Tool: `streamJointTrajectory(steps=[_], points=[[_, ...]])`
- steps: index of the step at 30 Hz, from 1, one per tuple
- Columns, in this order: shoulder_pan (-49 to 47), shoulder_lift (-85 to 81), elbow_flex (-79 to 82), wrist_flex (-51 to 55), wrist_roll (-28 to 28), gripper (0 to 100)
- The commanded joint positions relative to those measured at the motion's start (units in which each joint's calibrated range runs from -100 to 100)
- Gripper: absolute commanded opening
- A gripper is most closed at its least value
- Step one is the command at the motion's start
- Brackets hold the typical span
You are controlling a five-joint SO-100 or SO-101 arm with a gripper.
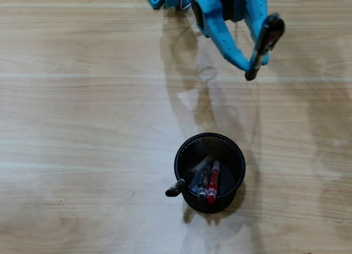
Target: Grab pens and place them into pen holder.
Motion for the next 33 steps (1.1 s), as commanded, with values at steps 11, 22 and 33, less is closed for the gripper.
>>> streamJointTrajectory(steps=[11, 22, 33], points=[[5.9, 19.5, -17.5, -0.8, -3.5, 2], [7.2, 26.3, -19.5, -1.4, -4.6, 2], [6.9, 26.3, -19.3, -1.4, -4.5, 9]])
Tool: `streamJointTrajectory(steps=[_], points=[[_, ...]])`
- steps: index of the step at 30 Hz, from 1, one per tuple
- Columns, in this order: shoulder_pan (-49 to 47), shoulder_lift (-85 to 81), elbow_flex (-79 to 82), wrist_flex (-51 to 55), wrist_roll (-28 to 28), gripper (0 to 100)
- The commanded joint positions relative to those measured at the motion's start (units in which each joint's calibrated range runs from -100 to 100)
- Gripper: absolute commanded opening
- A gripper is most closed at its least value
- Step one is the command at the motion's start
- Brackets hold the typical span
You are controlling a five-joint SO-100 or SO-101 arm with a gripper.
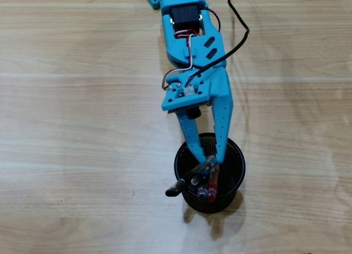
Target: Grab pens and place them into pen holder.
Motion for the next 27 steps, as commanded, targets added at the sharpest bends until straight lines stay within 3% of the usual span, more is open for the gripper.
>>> streamJointTrajectory(steps=[1, 12, 15, 17, 27], points=[[-0.1, -0.7, -3.0, -0.9, -0.1, 10], [-0.3, -1.6, -2.8, -0.4, 0.0, 10], [-0.3, -2.7, -2.8, -0.3, 0.1, 2], [-0.3, -4.8, -2.0, -0.1, 0.3, 2], [-1.8, -29.8, 24.7, 0.0, 8.7, 2]])
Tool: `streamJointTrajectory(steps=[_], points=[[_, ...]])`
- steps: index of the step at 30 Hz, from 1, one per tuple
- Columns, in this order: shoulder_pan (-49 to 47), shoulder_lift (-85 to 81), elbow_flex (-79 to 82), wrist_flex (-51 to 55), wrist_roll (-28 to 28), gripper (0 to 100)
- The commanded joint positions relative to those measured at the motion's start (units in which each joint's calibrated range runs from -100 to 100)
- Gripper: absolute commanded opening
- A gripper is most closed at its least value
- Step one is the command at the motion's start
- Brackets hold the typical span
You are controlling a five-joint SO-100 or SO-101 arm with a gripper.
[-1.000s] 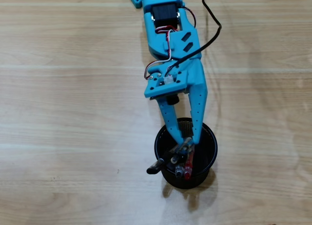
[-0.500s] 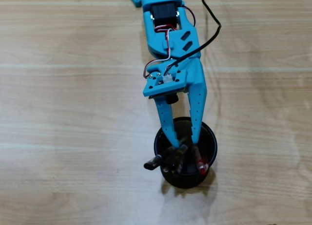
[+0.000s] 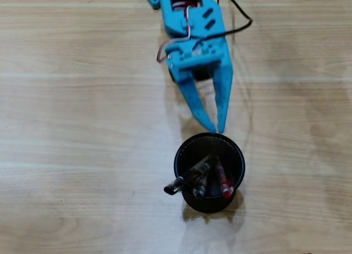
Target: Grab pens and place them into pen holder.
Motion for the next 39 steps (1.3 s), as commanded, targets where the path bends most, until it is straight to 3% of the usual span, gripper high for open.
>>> streamJointTrajectory(steps=[1, 6, 12, 22, 39], points=[[-1.6, -17.4, 13.4, -0.1, 3.3, 2], [-2.5, -35.4, 31.1, -0.1, 7.1, 2], [-5.4, -57.4, 47.6, -0.1, 16.0, 2], [-11.1, -78.8, 53.2, -0.2, 29.7, 2], [-12.2, -87.3, 58.2, -1.0, 34.2, 2]])
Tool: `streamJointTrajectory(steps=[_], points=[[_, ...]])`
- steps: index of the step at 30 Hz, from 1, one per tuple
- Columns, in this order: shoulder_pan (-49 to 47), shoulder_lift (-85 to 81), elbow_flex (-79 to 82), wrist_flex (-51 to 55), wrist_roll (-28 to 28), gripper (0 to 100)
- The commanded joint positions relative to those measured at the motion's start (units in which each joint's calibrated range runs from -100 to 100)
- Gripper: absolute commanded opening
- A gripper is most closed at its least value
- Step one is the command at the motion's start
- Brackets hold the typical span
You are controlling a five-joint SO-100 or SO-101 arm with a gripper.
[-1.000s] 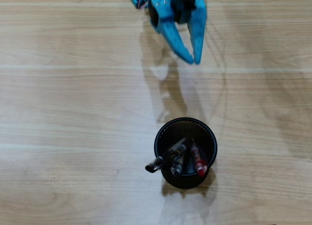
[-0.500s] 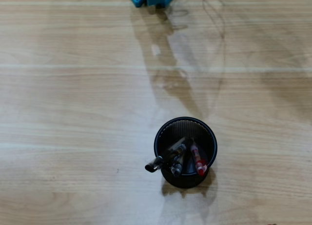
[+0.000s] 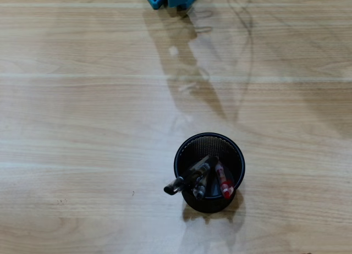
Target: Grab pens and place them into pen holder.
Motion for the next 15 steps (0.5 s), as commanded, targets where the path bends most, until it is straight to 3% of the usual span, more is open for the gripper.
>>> streamJointTrajectory(steps=[1, 7, 15], points=[[2.6, -4.1, 4.1, -0.9, 1.0, 2], [7.8, -11.3, 11.7, -0.4, 5.9, 2], [9.7, -24.5, 24.8, -0.2, 6.7, 2]])
